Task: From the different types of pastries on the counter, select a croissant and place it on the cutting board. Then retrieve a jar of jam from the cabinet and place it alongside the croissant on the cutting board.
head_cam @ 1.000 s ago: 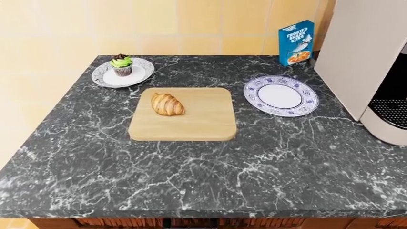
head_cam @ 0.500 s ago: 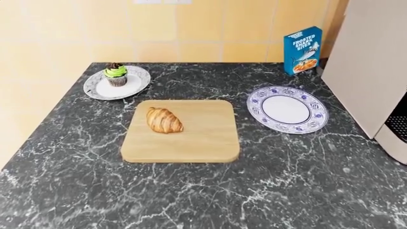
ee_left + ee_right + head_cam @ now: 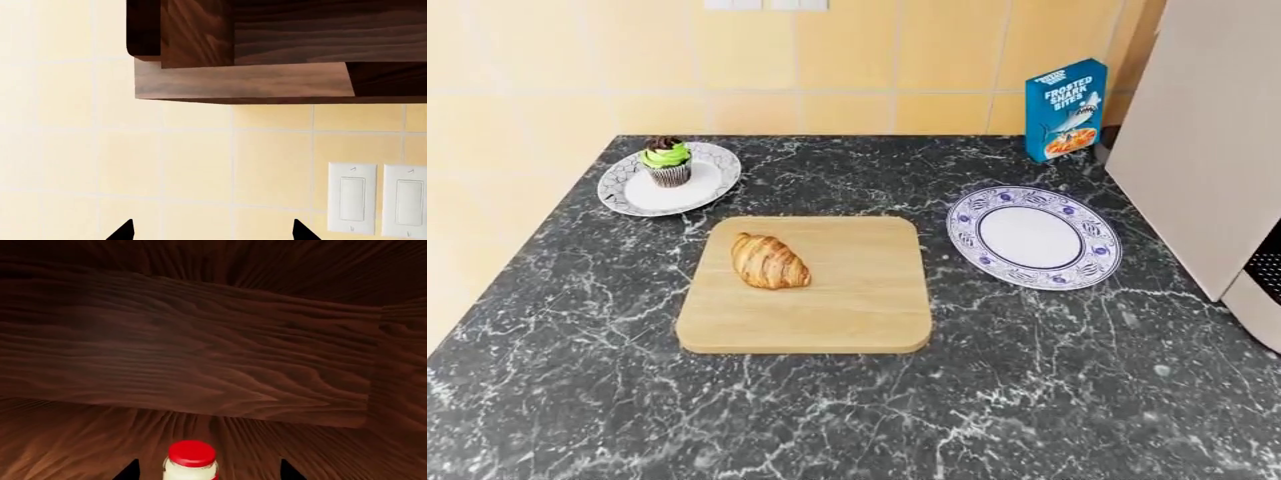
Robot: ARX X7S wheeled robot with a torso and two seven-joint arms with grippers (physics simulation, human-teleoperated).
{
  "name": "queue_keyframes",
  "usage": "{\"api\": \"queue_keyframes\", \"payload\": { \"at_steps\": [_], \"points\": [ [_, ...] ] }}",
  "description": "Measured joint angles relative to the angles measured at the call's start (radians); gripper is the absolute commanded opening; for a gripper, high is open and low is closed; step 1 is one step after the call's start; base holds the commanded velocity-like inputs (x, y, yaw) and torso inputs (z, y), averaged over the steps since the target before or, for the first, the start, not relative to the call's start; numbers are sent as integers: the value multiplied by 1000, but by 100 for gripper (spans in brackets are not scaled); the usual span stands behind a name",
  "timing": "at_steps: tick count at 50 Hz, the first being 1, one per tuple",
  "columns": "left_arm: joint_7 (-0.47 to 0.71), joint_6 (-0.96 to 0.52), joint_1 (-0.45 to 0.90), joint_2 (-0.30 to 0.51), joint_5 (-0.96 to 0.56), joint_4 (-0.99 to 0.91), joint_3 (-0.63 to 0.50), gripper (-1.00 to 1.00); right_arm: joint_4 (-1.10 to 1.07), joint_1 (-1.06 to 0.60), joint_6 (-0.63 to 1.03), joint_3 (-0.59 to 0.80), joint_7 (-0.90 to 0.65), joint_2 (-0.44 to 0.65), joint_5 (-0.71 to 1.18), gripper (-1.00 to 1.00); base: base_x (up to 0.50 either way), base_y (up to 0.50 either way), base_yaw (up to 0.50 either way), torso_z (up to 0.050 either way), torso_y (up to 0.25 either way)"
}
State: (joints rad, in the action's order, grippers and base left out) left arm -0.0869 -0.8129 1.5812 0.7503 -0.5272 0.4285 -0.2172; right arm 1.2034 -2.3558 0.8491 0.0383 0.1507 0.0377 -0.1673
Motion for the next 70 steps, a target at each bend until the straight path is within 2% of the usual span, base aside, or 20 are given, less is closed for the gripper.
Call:
{"api": "queue_keyframes", "payload": {
  "at_steps": [35, 70],
  "points": [
    [0, 9, 11, 1, 6, 10, -1, 100, 78, 0, 24, 14, 40, -1, 25, 100, 8, 0, 0, 0, 0],
    [0, 6, 17, 2, 6, 8, -2, 100, 88, 0, 8, 5, -20, 9, 85, 100, 80, 0, 0, 0, 0]
  ]
}}
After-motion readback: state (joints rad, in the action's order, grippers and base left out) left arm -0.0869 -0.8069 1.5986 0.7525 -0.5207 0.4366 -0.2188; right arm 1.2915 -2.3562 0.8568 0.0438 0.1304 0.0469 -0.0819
